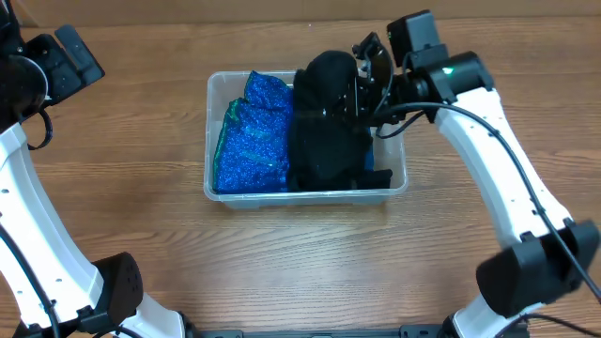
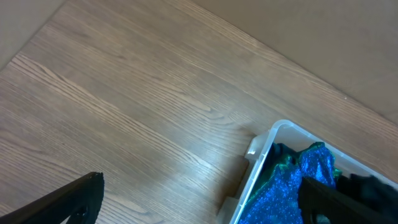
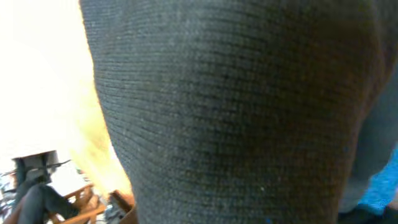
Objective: Pack container
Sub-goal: 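Place the black garment on top of the black stack in the bin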
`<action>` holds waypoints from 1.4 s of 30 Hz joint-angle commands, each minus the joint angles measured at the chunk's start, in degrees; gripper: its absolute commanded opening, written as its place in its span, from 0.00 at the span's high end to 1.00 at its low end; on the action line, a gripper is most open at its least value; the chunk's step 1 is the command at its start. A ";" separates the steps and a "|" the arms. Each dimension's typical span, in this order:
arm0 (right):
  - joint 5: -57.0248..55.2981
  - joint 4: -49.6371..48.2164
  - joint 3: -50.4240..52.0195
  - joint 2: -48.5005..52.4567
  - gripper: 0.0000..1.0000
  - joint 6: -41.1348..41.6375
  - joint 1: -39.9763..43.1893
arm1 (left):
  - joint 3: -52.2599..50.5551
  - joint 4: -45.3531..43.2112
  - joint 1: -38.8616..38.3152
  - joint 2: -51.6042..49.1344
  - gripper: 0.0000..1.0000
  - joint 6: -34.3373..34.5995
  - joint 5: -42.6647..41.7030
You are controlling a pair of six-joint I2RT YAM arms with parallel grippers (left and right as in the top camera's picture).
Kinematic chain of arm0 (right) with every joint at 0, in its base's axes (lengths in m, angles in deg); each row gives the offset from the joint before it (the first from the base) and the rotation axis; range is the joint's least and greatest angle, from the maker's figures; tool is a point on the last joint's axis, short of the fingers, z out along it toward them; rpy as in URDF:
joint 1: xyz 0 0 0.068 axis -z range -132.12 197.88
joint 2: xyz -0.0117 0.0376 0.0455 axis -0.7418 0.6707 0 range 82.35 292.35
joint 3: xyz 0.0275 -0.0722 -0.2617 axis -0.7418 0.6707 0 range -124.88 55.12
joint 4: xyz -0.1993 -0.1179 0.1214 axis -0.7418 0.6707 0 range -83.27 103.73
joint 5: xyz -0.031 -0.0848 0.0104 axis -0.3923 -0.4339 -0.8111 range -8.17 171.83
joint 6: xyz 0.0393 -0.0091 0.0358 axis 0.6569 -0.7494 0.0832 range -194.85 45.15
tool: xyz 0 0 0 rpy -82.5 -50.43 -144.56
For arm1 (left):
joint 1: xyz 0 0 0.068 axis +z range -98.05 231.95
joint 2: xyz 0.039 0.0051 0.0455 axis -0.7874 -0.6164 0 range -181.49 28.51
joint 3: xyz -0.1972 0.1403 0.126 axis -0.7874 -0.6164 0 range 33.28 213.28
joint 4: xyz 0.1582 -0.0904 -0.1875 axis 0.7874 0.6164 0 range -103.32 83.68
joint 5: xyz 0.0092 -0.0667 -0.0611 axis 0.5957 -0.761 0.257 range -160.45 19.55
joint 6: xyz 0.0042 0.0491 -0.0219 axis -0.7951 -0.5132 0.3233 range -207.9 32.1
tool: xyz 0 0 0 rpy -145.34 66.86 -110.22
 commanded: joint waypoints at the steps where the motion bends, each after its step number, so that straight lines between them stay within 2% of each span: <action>1: -8.74 -0.57 0.57 5.05 0.39 0.28 0.37 | 0.02 -0.11 0.00 -0.11 0.00 -0.24 0.31; 4: -15.34 0.85 0.57 7.78 0.34 0.31 0.61 | 0.02 -0.09 0.00 -0.11 0.00 -0.24 0.31; 8: -20.72 3.37 -1.84 6.54 0.25 0.26 0.92 | 0.02 -0.09 0.00 -0.11 0.00 -0.24 0.31; 15: -23.15 17.05 -17.90 1.70 0.18 -0.37 0.55 | 0.02 -0.09 0.00 -0.11 0.00 -0.24 0.31; 17: -22.86 21.66 -23.43 0.68 0.10 -0.35 0.33 | 0.02 -0.09 0.00 -0.11 0.00 -0.24 0.31; 18: -22.82 23.67 -25.46 0.28 0.00 -0.35 0.24 | 0.02 -0.11 0.00 -0.11 0.00 -0.24 0.31; 23: -18.80 29.33 -29.57 -1.66 0.00 -0.13 0.11 | 0.02 -0.09 0.00 -0.11 0.00 -0.24 0.31; 27: -8.59 31.06 -29.57 -1.84 0.00 -0.17 0.11 | 0.02 -0.09 0.00 -0.11 0.00 -0.24 0.31; 33: -9.20 31.45 -29.70 -4.00 0.00 -0.46 3.93 | 0.02 -0.09 0.00 -0.11 0.00 -0.24 0.31; 35: -8.26 30.53 -29.70 -6.21 0.00 -1.51 6.27 | 0.02 -0.09 0.00 -0.11 0.00 -0.24 0.31; 39: -7.80 24.22 -29.68 -12.68 0.00 -8.74 10.03 | 0.02 -0.09 0.00 -0.11 0.00 -0.24 0.31; 42: -13.33 19.06 -29.53 -16.00 0.00 -13.49 10.88 | 0.02 -0.09 0.00 -0.11 0.00 -0.24 0.31</action>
